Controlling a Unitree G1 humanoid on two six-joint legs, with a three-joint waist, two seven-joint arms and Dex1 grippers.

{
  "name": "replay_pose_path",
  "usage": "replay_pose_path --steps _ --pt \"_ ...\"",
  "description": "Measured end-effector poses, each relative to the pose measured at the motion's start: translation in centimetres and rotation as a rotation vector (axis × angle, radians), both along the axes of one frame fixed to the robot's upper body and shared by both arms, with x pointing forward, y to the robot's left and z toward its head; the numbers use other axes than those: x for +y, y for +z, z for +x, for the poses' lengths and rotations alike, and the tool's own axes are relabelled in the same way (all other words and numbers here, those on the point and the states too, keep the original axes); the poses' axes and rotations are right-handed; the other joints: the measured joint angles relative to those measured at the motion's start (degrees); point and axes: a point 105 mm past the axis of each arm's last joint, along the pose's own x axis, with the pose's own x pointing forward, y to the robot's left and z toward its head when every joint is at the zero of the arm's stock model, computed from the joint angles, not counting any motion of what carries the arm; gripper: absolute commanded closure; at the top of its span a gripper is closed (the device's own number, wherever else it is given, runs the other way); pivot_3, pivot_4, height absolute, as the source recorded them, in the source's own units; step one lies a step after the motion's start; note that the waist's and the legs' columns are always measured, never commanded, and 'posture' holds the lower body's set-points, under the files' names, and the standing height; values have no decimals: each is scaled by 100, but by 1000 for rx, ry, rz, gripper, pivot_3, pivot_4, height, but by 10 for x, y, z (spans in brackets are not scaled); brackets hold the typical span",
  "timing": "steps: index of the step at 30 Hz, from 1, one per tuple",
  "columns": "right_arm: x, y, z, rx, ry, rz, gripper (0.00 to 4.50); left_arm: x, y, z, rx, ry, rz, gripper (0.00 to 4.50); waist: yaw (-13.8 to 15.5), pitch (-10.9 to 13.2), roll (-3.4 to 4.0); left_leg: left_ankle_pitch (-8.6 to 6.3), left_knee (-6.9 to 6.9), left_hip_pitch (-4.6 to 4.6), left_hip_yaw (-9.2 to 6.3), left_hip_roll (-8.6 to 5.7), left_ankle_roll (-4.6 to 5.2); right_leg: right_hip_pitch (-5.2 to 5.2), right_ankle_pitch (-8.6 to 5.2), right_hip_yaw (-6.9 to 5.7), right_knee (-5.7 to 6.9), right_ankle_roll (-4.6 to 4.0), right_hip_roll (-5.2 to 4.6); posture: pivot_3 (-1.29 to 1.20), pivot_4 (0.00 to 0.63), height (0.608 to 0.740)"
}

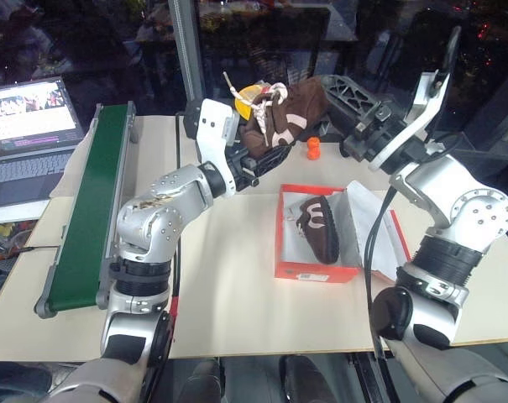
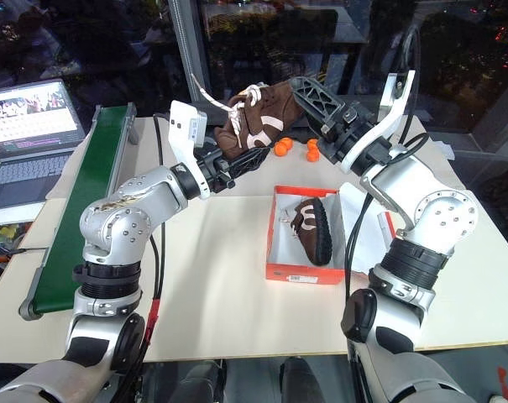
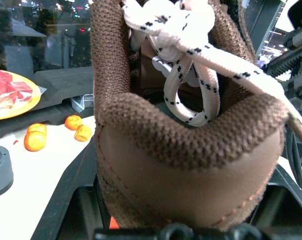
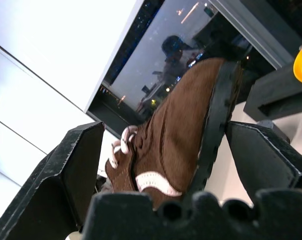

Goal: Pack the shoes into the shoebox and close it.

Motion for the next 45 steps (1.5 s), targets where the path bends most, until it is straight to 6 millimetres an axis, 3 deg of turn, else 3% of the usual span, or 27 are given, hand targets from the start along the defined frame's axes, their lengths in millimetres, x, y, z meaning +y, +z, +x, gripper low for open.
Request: replay_pose_path --steps 4,8,16,18,19,21,24,33,35,39,41,45 --pt "3 -3 4 9 -11 -14 0 -2 -2 0 14 2 -1 2009 8 0 0 0 0 -1 0 0 1 0 0 0 -1 0 0 0 150 740" --pt "5 -9 11 28 -30 -26 994 -2 -3 0 23 0 3 2009 8 0 0 0 0 0 0 0 1 0 0 0 -1 0 0 0 150 740" --pt "6 -17 21 44 -72 -68 3785 -1 -4 0 27 8 17 2009 11 0 1 0 0 -3 0 0 1 -2 0 0 -1 0 0 0 150 740" --pt "7 -18 22 41 -71 -73 4113 1 -4 1 28 13 23 2009 11 0 1 0 -1 -2 0 0 1 -2 0 0 -1 0 0 0 150 740" --pt "7 -18 22 41 -72 -72 4118 2 -4 1 27 16 27 2009 10 0 1 0 0 -2 0 0 1 -2 0 0 -1 0 1 0 150 740" --pt "8 -19 23 44 -70 -70 4133 4 -5 1 28 20 35 1032 11 0 1 0 0 -2 0 0 1 -2 0 0 -1 0 1 0 150 740" --pt "7 -21 26 47 -92 -93 4148 8 -6 0 33 -7 39 23 10 1 1 0 -1 -2 0 0 1 -3 0 0 -2 0 0 0 150 740" --pt "-27 -7 43 11 -309 -195 4163 78 2 18 -35 214 167 0 -1 2 4 0 -5 -1 1 0 1 -5 0 0 -3 0 1 0 150 740" --pt "-29 -9 44 -10 -342 -321 4163 98 -2 26 -35 286 225 0 1 3 5 0 -8 -1 3 -2 1 -6 -1 1 -4 1 -1 0 150 740" --pt "-38 -36 46 13 -355 -700 4163 127 -7 31 -24 363 274 0 16 4 6 -1 -16 -2 4 -1 0 -6 -2 0 -14 2 -2 0 150 740" --pt "-33 -58 44 44 -278 -842 4163 129 -15 29 -12 357 289 0 23 4 5 -1 -19 -4 4 -1 1 -8 -2 0 -16 2 -3 0 150 740" --pt "-36 -85 41 84 -213 -957 4163 120 -26 24 1 317 301 0 54 4 4 -1 -16 -8 3 -1 1 -9 -2 -1 -18 2 -4 0 150 740"
